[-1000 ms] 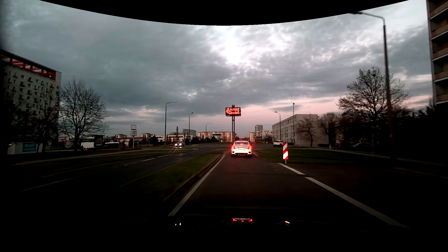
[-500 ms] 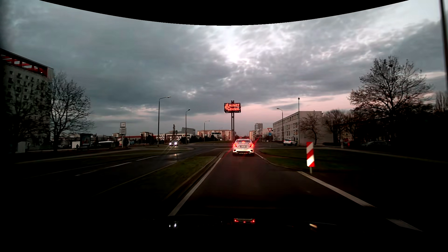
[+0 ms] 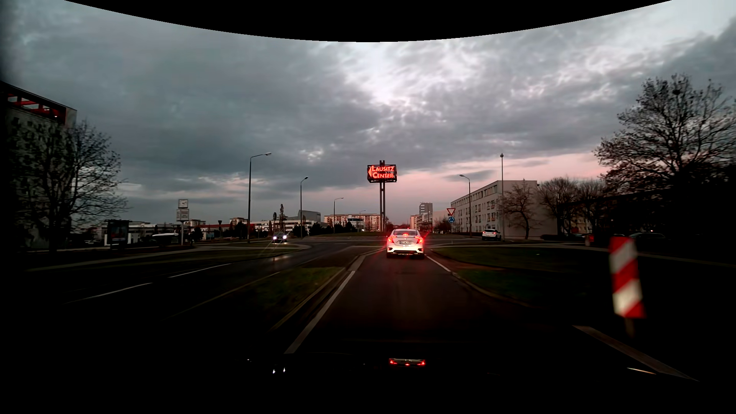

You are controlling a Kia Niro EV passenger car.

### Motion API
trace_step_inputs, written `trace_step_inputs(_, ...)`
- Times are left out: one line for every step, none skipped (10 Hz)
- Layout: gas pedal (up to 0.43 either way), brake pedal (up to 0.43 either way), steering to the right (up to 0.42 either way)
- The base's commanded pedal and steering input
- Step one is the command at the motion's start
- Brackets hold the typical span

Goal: Follow the waypoints while adhering to traffic rules and regulations

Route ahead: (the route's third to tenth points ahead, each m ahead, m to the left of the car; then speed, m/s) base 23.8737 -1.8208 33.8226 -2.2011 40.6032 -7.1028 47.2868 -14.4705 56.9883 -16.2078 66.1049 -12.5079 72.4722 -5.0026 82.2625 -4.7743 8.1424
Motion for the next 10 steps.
trace_step_inputs(0.0,0.159,0.002)
trace_step_inputs(0.0,0.159,0.004)
trace_step_inputs(0.0,0.152,0.006)
trace_step_inputs(0.0,0.152,0.008)
trace_step_inputs(0.0,0.159,0.009)
trace_step_inputs(0.0,0.165,0.011)
trace_step_inputs(0.0,0.171,0.015)
trace_step_inputs(0.0,0.189,0.019)
trace_step_inputs(0.0,0.213,0.021)
trace_step_inputs(0.0,0.22,0.025)
